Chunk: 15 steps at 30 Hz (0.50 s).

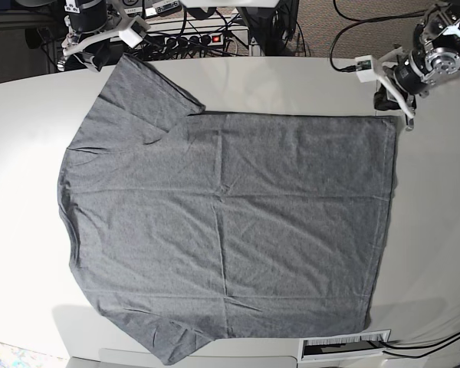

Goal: Fold the T-shirt properly
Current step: 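Close the left gripper on the shirt corner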

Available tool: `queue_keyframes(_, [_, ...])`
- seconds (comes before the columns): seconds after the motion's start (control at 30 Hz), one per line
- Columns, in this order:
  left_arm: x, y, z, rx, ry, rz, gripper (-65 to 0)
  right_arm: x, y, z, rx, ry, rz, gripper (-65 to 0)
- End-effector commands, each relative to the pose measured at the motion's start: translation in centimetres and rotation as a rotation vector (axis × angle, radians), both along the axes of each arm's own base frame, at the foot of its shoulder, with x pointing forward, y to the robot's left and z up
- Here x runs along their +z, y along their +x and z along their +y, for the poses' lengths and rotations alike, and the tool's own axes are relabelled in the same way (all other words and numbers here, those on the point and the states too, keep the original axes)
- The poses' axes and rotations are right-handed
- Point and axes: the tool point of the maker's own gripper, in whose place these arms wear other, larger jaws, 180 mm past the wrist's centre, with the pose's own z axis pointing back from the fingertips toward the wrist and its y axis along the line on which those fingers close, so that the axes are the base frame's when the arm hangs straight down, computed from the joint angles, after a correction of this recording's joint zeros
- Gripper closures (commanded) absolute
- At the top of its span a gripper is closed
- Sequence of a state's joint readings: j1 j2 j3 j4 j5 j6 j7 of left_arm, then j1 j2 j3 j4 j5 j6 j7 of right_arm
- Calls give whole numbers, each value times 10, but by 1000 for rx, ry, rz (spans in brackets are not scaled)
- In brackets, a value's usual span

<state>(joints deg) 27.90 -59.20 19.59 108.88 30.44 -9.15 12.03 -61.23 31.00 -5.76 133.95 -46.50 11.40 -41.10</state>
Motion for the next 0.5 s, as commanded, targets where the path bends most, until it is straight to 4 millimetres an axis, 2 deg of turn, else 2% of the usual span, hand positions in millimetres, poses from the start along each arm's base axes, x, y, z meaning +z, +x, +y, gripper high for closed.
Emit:
queue_keyframes(0.0, [12,12,0,-3,-10,-59,0,8,4,2,14,3,-29,-121])
queue_keyframes(0.13, [21,26,-3,23,-50,-97,-7,8,4,1,9,-2,-27,-121])
queue_keyframes(0.2, [23,32,-5,49,-94,-89,-184,8,3,-1,1,-9,-25,-121])
queue_keyframes(0.23, [22,33,-5,62,-114,-83,-247,8,3,-1,-1,-11,-24,-121])
queue_keyframes(0.27, [20,34,-4,74,-122,-79,-277,8,3,-1,-1,-12,-24,-121])
queue_keyframes(0.47, [-1,29,19,106,-83,-28,-280,8,3,-1,-1,-11,-24,-121])
